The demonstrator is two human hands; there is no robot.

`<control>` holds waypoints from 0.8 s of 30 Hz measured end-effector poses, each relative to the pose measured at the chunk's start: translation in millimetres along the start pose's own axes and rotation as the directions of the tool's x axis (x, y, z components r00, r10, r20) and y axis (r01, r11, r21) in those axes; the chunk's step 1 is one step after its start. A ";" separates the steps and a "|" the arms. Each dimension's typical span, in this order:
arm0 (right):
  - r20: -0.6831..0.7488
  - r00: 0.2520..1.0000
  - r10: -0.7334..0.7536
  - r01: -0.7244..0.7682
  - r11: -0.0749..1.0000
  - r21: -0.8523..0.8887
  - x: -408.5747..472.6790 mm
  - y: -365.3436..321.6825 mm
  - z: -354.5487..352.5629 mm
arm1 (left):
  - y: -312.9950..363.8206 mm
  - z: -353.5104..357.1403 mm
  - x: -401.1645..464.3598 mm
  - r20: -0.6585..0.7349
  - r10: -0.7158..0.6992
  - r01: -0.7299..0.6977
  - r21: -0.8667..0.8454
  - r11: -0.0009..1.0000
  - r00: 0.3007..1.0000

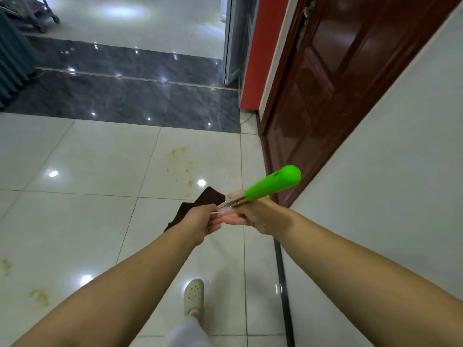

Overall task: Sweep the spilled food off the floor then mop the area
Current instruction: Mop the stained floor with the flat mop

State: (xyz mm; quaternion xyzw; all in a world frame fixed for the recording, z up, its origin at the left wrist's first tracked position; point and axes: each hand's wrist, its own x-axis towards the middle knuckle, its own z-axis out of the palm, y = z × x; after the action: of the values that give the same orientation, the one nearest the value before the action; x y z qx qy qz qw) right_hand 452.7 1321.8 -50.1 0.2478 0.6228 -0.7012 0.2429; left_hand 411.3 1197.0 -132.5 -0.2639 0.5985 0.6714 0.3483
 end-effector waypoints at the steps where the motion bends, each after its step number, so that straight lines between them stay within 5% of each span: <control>1: 0.008 0.999 0.048 -0.048 0.994 0.098 -8.7 6.8 -1.1 | -10.0 6.6 -4.2 0.034 -0.021 0.022 -0.026 0.999 0.999; 5: 0.012 0.980 0.201 -0.176 0.826 0.535 -39.2 26.2 -2.2 | -37.8 19.2 -17.6 0.248 -0.128 0.187 -0.233 0.954 0.960; 10: -0.002 0.968 0.249 -0.223 0.869 0.442 -64.4 27.9 8.6 | -47.1 21.0 -40.2 0.245 -0.102 0.170 -0.274 0.946 0.964; 16: -0.004 0.959 0.285 -0.231 0.786 0.574 -83.5 18.6 23.8 | -41.9 4.3 -61.6 0.306 -0.127 0.260 -0.445 0.857 0.943; 24: -0.033 0.902 0.430 -0.368 0.807 0.463 -78.1 43.4 39.1 | -73.5 -14.3 -47.8 0.322 -0.177 0.306 -0.413 0.858 0.930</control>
State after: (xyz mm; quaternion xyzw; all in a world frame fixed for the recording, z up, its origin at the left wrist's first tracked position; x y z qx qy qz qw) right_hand 538.4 1280.8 -28.0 0.4693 0.3943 -0.7393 0.2787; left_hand 497.6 1178.6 -143.3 -0.3169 0.3322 0.7732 0.4375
